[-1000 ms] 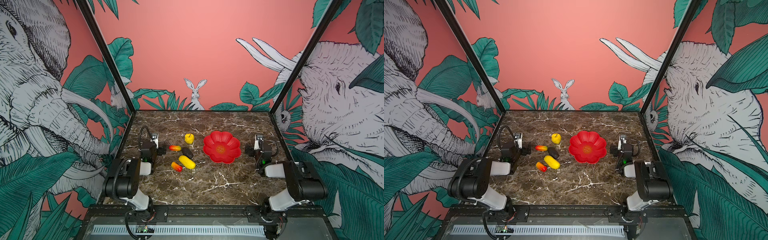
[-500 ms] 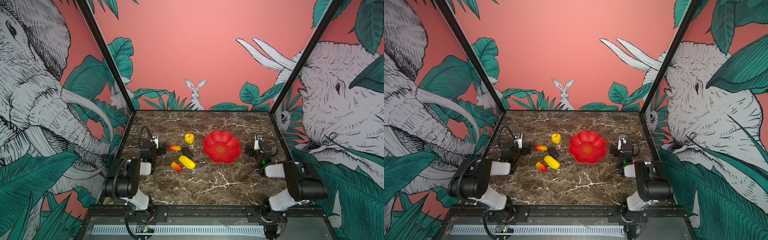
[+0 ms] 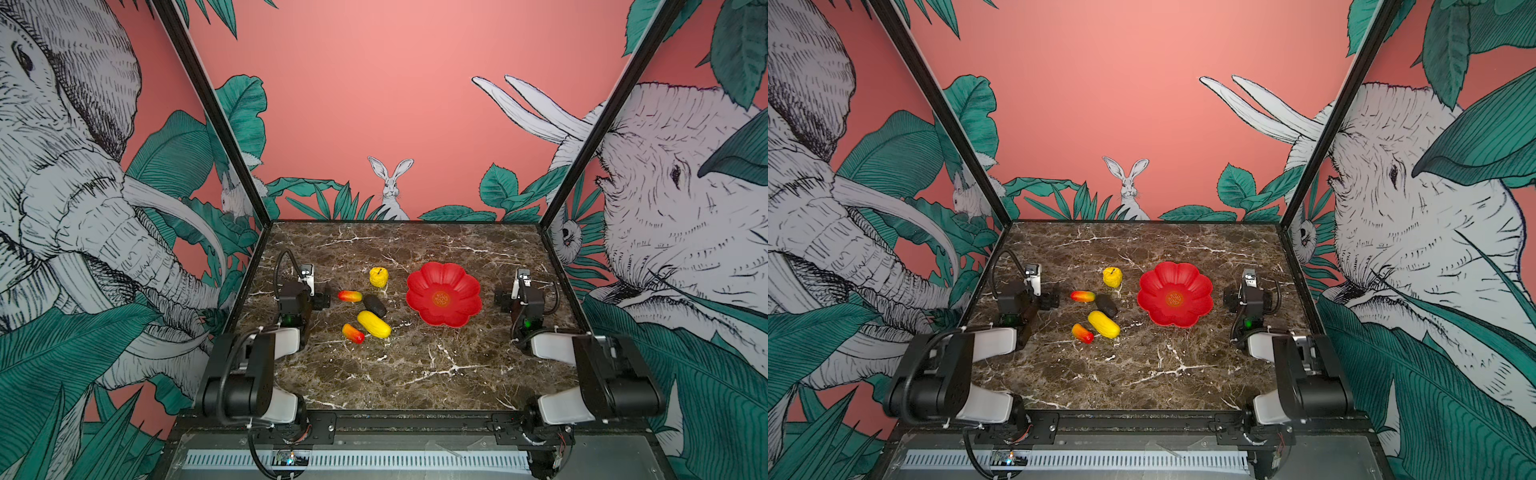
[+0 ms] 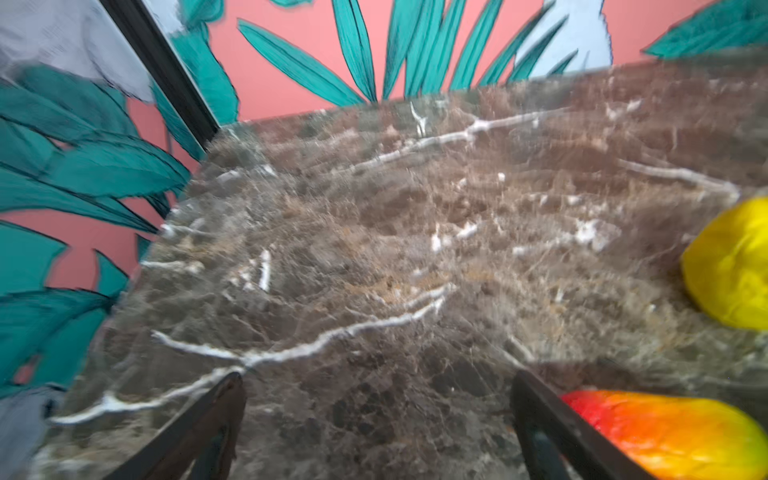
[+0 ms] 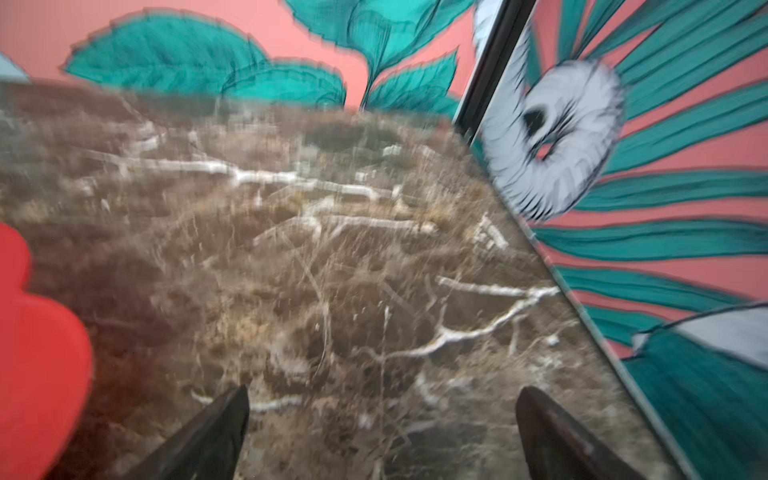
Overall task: Place and organize the fake fruits in the fruit bowl
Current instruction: 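Reach the right gripper over the fruits and grasp the yellow banana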
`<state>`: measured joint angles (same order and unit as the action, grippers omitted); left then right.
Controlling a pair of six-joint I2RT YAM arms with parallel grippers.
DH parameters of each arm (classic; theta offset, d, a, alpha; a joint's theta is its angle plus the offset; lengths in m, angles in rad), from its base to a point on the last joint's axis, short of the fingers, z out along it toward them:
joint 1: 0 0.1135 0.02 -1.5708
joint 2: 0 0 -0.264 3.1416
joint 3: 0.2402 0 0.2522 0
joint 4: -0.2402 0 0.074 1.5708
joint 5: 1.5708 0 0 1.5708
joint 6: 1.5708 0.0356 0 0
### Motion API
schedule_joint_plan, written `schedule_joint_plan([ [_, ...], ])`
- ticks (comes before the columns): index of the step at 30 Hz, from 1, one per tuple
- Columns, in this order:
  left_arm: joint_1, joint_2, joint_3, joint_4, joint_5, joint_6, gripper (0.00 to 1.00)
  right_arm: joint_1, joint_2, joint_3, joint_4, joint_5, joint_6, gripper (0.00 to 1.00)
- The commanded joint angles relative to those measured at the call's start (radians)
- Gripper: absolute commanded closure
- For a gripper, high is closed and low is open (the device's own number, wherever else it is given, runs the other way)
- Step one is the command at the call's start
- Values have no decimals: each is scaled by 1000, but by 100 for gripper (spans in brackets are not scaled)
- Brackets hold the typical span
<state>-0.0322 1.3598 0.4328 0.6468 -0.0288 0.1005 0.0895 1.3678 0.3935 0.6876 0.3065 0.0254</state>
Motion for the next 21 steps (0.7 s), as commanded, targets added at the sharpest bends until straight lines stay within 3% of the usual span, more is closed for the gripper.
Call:
schedule_joint_plan([
  [1,-6,-247,129,-312,0,-38,0,31,-182,144,-318,76,88,1],
  [5,-11,-480,361,-804,84,-100,0,119,-306,294,-568,-91,116,1],
  [8,-10,-601,532,-1122,142,-95,0,196,-311,415,-728,-246,103,1],
  [11,-12,-705,659,-1345,207,-76,0,268,-270,541,-859,-354,122,1],
  [14,-11,-775,698,-1452,270,-53,0,329,-207,638,-945,-458,168,1],
  [16,-11,-772,738,-1559,274,-8,0,414,-160,714,-1031,-453,154,1],
  [21,-14,-734,796,-1731,233,115,0,670,-42,821,-1153,-275,80,1],
])
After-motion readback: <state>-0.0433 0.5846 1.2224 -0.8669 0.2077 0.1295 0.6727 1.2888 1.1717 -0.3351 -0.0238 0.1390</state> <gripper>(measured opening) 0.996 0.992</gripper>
